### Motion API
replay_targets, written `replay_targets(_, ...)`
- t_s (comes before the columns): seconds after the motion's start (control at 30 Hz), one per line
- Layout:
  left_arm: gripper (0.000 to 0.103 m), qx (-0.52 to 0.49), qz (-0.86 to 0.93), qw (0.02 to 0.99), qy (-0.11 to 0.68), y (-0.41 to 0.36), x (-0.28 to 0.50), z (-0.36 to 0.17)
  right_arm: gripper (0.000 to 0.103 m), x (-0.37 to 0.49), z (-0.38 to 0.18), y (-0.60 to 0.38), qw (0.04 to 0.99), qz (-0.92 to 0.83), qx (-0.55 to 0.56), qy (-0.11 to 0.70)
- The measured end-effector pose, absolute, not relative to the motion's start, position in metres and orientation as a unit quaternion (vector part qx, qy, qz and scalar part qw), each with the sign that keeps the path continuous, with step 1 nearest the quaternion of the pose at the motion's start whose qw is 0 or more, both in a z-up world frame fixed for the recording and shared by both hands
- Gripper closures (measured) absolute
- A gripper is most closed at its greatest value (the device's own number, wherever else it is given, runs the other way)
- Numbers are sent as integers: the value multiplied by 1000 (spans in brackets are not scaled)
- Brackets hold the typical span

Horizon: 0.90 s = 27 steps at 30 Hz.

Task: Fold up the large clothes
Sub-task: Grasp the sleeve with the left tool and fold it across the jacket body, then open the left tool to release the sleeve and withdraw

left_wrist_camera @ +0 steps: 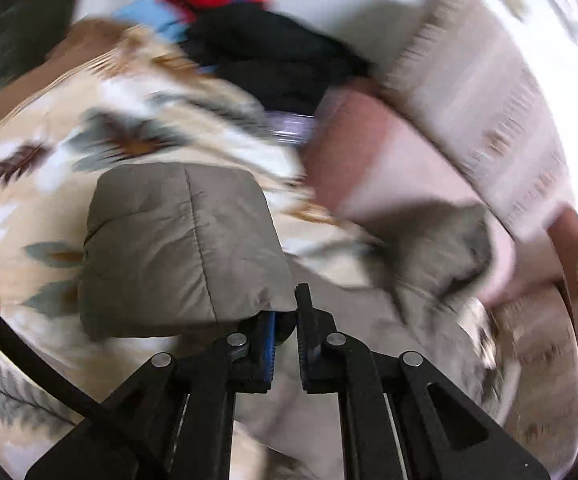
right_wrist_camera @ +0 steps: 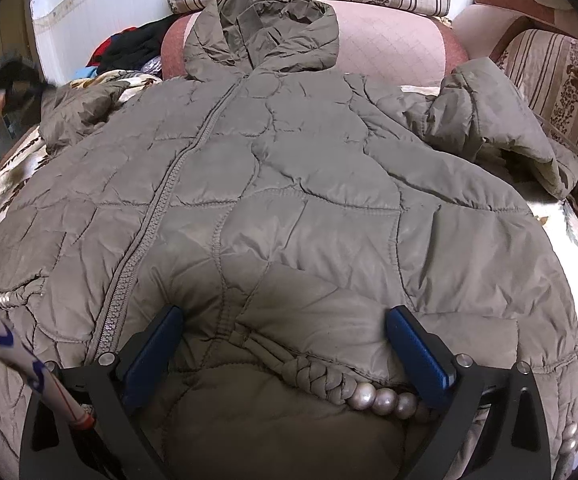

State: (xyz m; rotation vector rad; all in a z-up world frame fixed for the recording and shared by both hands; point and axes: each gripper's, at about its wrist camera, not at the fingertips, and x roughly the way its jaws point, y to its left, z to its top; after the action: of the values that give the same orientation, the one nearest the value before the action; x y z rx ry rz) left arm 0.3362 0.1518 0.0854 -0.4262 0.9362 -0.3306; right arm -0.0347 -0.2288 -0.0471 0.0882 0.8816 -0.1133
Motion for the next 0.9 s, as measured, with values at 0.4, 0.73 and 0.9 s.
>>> replay_targets(0.4, 79, -72, -250, 838, 479, -29, 210, 63, 0, -42, -46, -231, 904, -47, 53, 422)
replay_targets(0.73, 24, -1, -196, 884, 425, 15, 86, 53, 1, -32, -27, -230, 878, -35, 48, 474)
replay_targets(0.9, 23, -4, -139, 903, 406, 49, 86, 30, 1, -12, 12, -237, 874, -1, 116, 473)
